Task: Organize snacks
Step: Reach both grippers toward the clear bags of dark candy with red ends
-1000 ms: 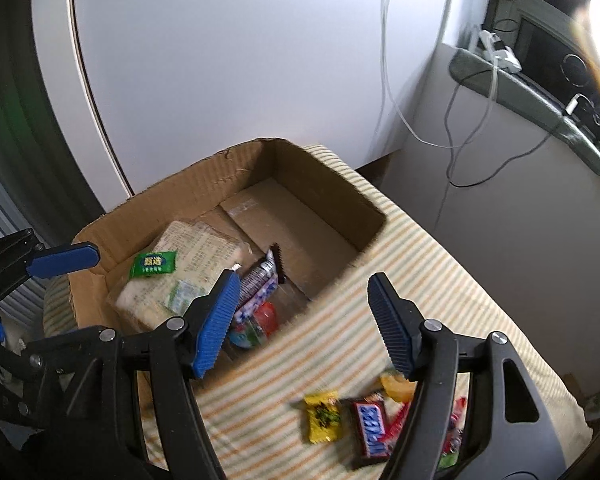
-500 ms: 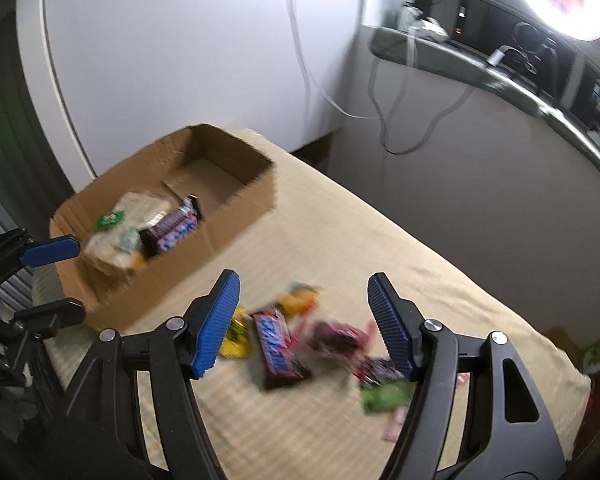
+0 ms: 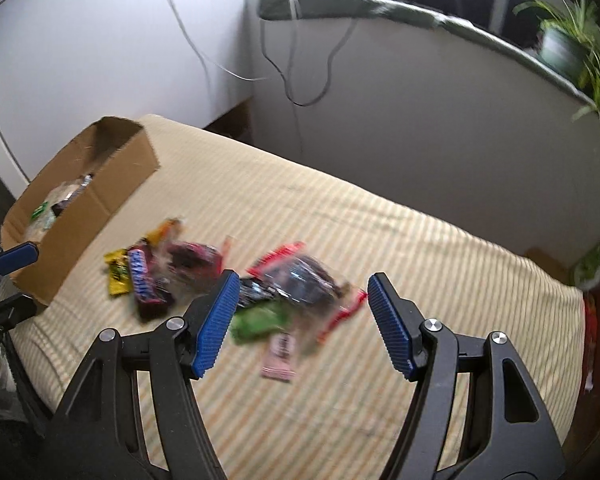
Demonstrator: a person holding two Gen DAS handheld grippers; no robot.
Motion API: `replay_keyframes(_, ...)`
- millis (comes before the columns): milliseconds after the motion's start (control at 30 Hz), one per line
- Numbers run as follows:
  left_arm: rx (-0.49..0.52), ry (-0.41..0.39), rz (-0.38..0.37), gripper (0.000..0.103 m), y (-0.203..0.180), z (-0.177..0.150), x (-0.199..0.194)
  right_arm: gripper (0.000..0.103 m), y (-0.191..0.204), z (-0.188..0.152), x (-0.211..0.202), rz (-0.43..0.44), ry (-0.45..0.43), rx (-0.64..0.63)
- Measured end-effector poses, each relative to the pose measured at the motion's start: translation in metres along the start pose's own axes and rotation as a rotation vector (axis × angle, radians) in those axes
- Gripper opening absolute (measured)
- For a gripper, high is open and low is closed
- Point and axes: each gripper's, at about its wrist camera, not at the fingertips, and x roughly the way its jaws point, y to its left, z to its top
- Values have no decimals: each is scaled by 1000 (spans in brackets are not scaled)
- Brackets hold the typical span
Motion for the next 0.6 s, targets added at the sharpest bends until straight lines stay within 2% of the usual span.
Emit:
replay_keyframes(133,12,20,-18,59,-10,6,19,69,-12,-9,6,14,4,-13)
replay_keyframes(367,43,51,-20,58,-22,22,53,69,-3,-13,18,48,12,-128)
replay_keyframes(600,115,93,10,44,-32,34,90,69,-3,-7,42,69,37,-158)
